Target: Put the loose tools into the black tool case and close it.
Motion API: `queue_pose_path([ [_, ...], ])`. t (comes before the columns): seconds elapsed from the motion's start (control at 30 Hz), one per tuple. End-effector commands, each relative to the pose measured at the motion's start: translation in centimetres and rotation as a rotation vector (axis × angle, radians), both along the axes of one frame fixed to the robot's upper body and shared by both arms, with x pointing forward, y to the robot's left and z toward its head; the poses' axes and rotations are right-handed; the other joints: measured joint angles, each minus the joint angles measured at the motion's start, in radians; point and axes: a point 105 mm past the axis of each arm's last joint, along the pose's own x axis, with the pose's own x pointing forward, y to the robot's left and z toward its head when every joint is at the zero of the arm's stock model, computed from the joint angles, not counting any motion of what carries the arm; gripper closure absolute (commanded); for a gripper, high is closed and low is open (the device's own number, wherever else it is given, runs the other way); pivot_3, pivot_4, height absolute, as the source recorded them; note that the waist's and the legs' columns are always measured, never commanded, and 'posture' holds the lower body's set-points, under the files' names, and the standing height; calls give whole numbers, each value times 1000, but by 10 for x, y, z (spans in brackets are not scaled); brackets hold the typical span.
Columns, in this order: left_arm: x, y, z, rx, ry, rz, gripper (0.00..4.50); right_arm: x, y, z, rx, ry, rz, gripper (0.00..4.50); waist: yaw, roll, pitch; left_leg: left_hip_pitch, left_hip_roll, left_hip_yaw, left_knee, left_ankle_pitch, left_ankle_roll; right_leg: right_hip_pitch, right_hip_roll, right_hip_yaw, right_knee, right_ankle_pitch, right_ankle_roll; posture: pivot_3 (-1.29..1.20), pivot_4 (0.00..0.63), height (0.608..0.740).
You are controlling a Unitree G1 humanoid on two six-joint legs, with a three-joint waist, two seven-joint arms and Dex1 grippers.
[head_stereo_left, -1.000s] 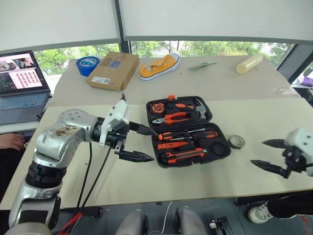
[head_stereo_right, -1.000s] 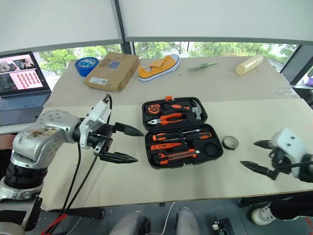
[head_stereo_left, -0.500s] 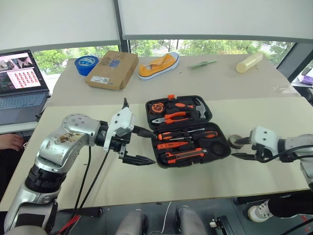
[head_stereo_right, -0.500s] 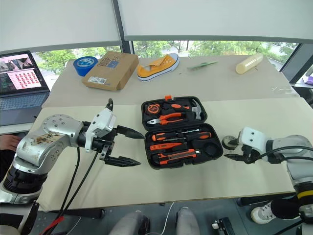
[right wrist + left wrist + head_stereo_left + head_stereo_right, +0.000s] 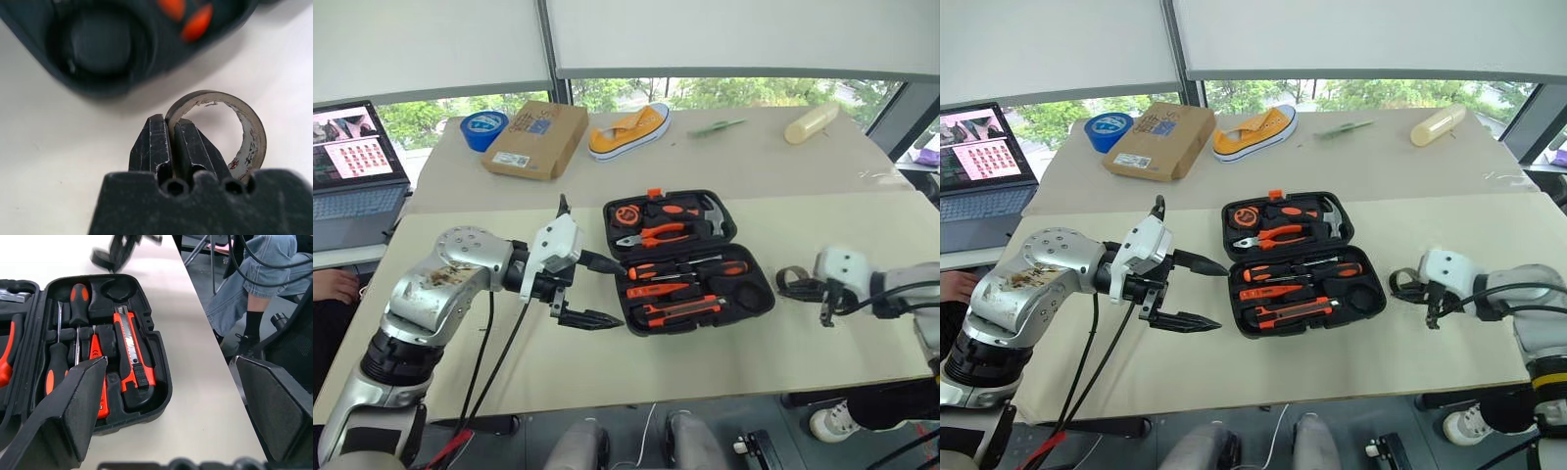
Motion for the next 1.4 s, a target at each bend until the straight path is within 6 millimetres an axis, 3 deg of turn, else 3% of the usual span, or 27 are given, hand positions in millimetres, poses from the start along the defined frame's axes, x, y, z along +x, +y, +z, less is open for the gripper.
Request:
queue_pose_path([
  [0.03,-3,-5,6,-1,-49,-34,0,-9,28,27,78,-26,69,4430,-1,0,0,0,0,0,0,0,0,0,0,0,0,0,0,0,150,735],
  [0.2,-1,-10,7,-3,-61,-42,0,-21,57,15,32,21,152,4430,2,0,0,0,0,0,0,0,0,0,0,0,0,0,0,0,150,735],
  [0.5,1,-5,4,9,-64,-37,0,-28,51,-23,-14,121,116,4430,11,0,0,-1,-1,0,0,0,0,0,0,-1,0,0,0,0,150,735],
  [0.63,2,-6,3,11,-68,-40,0,-31,51,-31,-29,134,112,3122,11,0,0,0,0,0,0,0,0,0,0,-1,0,0,0,0,150,735],
  [0.9,4,-5,1,14,-68,-31,0,-35,49,-5,32,111,96,395,14,0,1,0,0,-1,0,0,0,0,0,-1,0,0,0,0,150,735],
  [0.97,8,-3,-1,18,-67,-3,0,-34,44,5,56,102,67,17,14,0,1,-1,0,-1,0,0,0,0,0,-1,0,0,0,0,150,735],
  [1.1,42,13,-13,48,-85,230,0,-15,15,31,175,48,-116,17,11,0,1,0,0,0,0,0,0,0,0,-1,0,0,0,0,150,735],
  [1.17,63,26,-22,78,-92,377,0,-4,-2,38,264,16,-235,558,11,0,1,0,0,0,0,0,0,0,0,-1,0,0,0,0,150,735],
  [1.27,76,38,-36,112,-61,483,1192,13,-30,35,285,-68,-401,1464,12,-1,1,0,0,0,0,0,0,0,1,-1,0,0,-1,0,150,735],
  [1.4,78,35,-54,149,-42,485,2750,27,-45,18,299,-108,-528,2849,13,-1,1,-1,-1,0,0,0,0,-1,0,-1,2,0,-1,0,150,735],
])
